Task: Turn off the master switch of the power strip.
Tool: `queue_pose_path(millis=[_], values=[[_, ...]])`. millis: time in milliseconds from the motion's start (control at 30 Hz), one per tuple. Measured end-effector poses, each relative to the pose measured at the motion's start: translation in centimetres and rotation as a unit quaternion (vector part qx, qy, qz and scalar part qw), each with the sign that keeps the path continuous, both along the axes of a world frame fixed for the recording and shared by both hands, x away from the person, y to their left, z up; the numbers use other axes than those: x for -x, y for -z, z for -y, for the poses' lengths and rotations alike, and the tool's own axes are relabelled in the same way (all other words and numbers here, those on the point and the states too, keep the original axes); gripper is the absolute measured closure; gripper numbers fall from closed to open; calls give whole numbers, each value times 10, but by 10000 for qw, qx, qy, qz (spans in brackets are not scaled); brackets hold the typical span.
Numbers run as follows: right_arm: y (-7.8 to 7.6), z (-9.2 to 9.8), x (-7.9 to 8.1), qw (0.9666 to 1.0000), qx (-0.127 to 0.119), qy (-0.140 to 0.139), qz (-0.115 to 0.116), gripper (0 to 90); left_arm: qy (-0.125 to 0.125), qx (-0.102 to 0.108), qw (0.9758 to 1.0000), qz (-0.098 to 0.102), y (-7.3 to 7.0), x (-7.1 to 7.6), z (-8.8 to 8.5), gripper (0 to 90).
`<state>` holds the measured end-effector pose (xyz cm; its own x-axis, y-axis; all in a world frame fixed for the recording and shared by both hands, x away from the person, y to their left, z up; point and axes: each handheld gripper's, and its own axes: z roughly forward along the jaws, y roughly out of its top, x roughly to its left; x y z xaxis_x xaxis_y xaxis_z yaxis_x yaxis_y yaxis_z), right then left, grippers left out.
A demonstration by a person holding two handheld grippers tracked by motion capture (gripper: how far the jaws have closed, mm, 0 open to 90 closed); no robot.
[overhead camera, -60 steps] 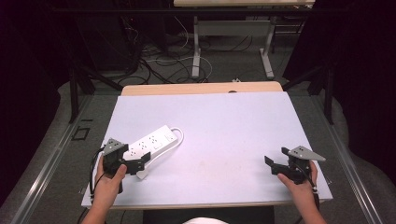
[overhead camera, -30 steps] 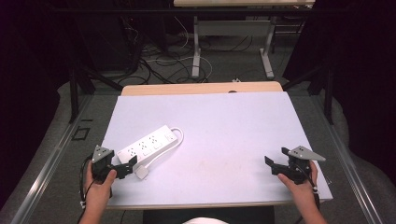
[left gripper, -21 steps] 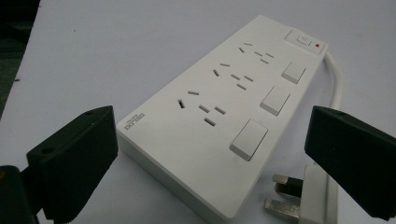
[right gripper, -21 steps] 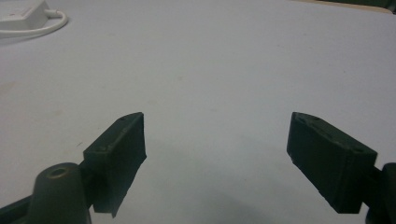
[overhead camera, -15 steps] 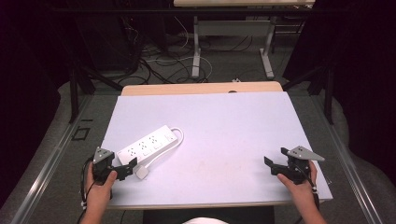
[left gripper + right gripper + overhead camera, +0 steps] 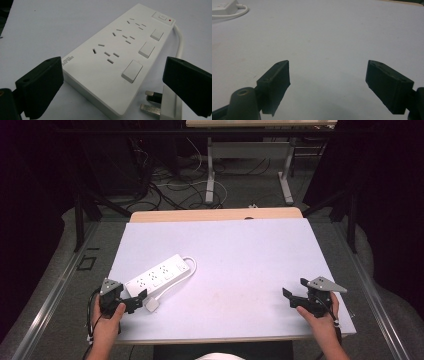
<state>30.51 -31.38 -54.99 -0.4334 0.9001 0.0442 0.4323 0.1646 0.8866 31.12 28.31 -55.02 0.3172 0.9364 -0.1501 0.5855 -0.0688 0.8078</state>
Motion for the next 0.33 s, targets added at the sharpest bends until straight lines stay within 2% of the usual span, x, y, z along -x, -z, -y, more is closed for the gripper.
queue_pose_path(millis=[333], values=[[1,0,-1,10000,-51,-14,-28,189,-24,3,10000,-4,0,-1,-2,37]])
